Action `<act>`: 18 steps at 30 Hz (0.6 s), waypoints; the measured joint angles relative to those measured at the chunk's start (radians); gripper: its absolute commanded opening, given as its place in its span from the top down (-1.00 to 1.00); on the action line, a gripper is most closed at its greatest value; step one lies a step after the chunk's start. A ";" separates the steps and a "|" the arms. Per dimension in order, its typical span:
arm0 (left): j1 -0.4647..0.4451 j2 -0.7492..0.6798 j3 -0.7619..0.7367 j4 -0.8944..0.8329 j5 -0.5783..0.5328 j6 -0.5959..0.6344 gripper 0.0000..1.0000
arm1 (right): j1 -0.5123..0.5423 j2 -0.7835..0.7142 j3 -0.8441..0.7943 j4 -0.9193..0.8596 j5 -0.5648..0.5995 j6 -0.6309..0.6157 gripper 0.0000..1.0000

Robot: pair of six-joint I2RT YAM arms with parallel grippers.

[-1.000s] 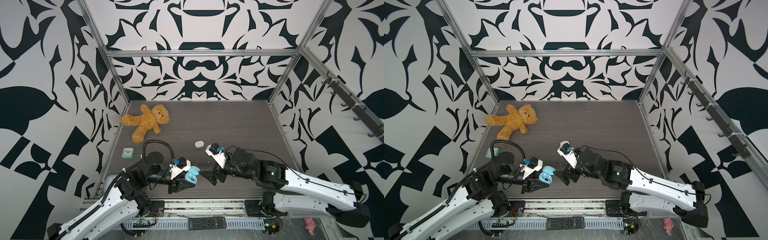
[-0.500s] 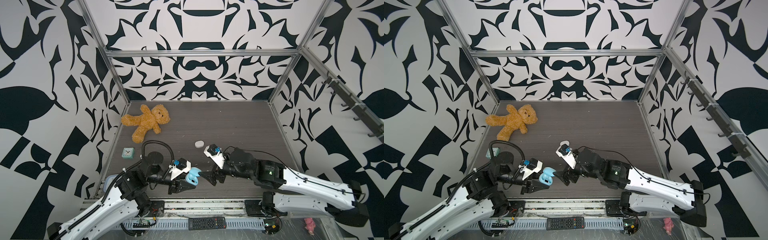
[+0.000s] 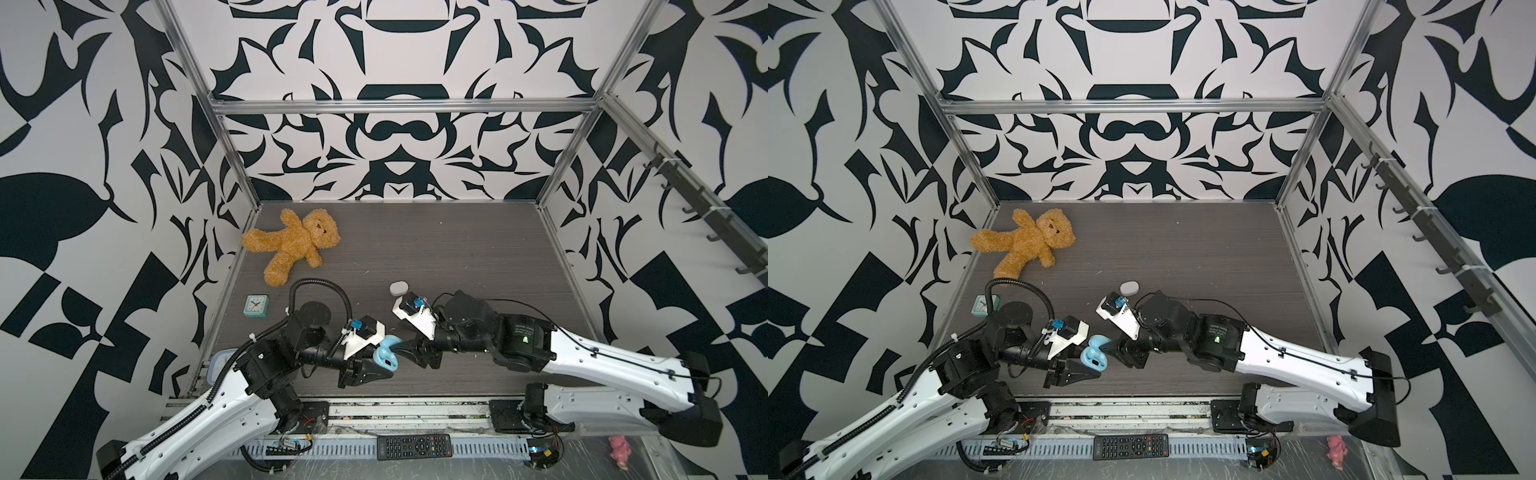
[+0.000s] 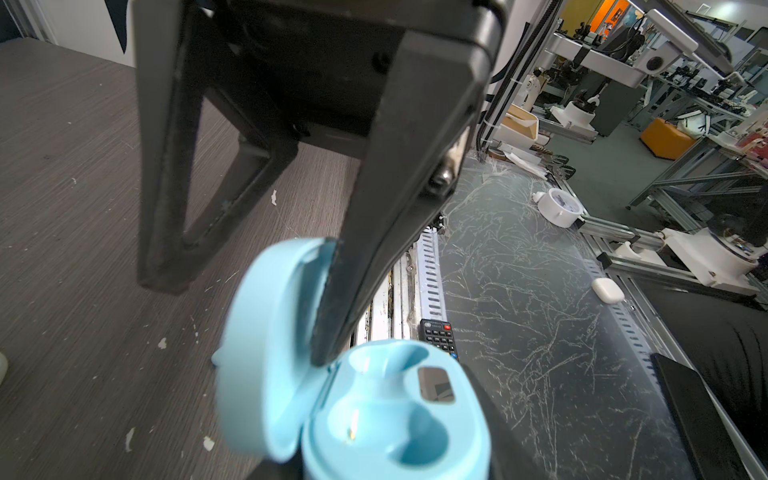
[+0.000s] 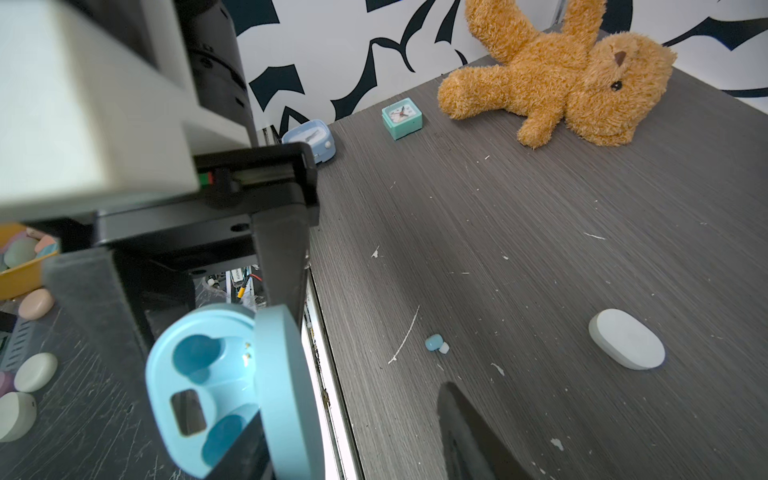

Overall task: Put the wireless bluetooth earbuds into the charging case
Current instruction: 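Hold the light-blue case open between both grippers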

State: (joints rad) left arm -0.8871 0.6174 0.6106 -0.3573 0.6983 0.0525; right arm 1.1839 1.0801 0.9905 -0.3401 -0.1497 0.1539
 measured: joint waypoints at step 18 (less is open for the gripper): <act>0.000 0.008 0.000 0.000 -0.006 0.000 1.00 | 0.000 0.019 0.016 -0.003 -0.050 -0.005 0.46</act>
State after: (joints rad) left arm -0.8871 0.6250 0.6106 -0.3573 0.6926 0.0525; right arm 1.1839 1.0996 1.0069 -0.3435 -0.1993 0.1486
